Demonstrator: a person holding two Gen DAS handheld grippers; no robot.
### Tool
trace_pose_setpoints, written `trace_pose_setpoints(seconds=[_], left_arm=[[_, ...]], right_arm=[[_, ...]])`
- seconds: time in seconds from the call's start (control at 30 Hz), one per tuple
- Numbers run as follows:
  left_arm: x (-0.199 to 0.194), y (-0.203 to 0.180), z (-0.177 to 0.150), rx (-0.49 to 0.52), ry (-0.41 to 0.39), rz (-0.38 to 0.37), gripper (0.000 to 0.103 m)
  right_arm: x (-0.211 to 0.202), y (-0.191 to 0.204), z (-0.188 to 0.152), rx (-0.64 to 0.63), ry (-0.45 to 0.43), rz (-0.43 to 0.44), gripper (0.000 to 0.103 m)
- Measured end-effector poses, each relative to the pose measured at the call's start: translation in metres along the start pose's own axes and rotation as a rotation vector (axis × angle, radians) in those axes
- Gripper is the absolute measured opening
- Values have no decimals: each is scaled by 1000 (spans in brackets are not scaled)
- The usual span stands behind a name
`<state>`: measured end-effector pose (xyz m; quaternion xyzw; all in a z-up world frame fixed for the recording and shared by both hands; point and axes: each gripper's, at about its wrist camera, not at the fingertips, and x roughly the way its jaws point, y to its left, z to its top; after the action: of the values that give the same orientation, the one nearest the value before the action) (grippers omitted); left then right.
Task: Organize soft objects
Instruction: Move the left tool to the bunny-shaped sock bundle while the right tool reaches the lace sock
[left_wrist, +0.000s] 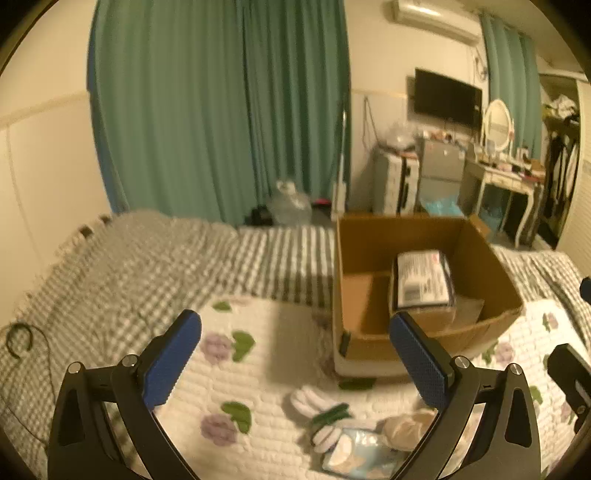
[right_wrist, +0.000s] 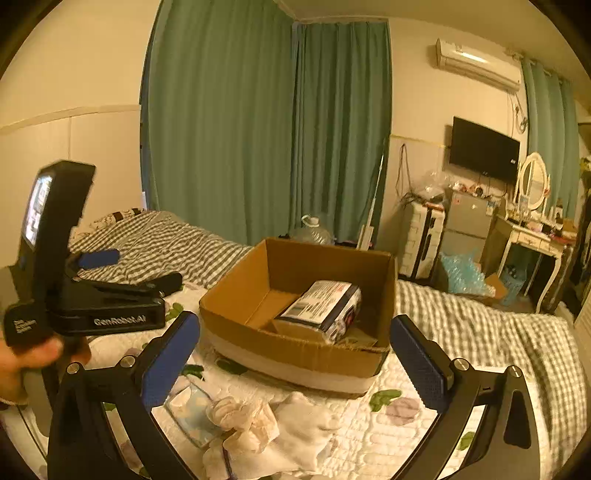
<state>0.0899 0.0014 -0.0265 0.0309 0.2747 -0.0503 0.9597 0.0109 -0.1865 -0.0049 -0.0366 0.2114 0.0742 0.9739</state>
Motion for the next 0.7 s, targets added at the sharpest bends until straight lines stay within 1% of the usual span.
trace_pose_setpoints(seconds=[0.07, 0.17, 0.27, 0.43, 0.6, 0.7], left_arm=[[11, 0, -5, 1, 45, -11, 103], [29, 0, -16, -6, 112, 4, 102], [47, 2, -26, -25, 184, 4, 102], [74, 2, -49, -21, 271, 8, 101], [92, -4, -67, -4, 340, 5, 100], [100, -8, -79, 10, 380, -5, 100]], right_arm=[[5, 3, -5, -10, 14, 16, 103], [14, 14, -15, -64, 38, 20, 102], [24, 23, -25, -93, 63, 33, 98], [42, 29, -42, -83, 119, 59, 90], [60, 30, -59, -61, 183, 76, 90], [70, 34, -71, -72, 221, 77, 89]])
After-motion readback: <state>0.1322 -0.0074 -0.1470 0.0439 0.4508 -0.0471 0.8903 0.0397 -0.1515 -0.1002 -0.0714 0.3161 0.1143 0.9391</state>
